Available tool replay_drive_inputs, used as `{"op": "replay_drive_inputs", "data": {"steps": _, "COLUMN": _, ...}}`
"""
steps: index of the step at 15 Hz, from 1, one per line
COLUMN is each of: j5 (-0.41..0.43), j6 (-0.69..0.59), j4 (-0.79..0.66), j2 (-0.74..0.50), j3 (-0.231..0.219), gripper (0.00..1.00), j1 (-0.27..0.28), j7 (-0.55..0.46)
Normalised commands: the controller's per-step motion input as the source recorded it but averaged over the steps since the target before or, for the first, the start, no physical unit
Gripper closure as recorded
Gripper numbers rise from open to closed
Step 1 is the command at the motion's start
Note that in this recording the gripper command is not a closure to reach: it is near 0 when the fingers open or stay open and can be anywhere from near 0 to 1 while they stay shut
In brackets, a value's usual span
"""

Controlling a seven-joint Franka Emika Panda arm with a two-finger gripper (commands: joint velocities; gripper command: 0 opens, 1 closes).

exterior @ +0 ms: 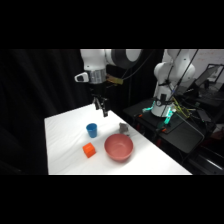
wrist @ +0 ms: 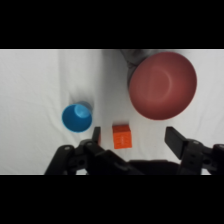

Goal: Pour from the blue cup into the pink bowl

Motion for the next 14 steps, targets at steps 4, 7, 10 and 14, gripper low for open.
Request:
{"op": "replay_drive_inputs", "data": {"steps": 4, "j5": 0.105, "j6": 0.00, "j4": 0.14, "j2": 0.13, "j3": -0.005, "gripper": 0.00, "j1": -0.063, "j7": -0.12}}
{"op": "replay_drive_inputs", "data": {"steps": 7, "j5": 0.209, "j6": 0.12, "j4": 0.37, "j2": 0.31, "j3": -0.037, "gripper": 0.00, "j1": -0.129, "j7": -0.28}}
{"op": "replay_drive_inputs", "data": {"steps": 10, "j5": 0.237, "j6": 0.19, "j4": 0.37, "j2": 0.36, "j3": 0.001, "gripper": 0.00, "j1": -0.121, "j7": -0.34}}
{"op": "replay_drive_inputs", "data": {"steps": 14, "j5": 0.179, "j6": 0.17, "j4": 0.26, "j2": 0.35, "j3": 0.050, "gripper": 0.00, "j1": -0.101, "j7": -0.29}}
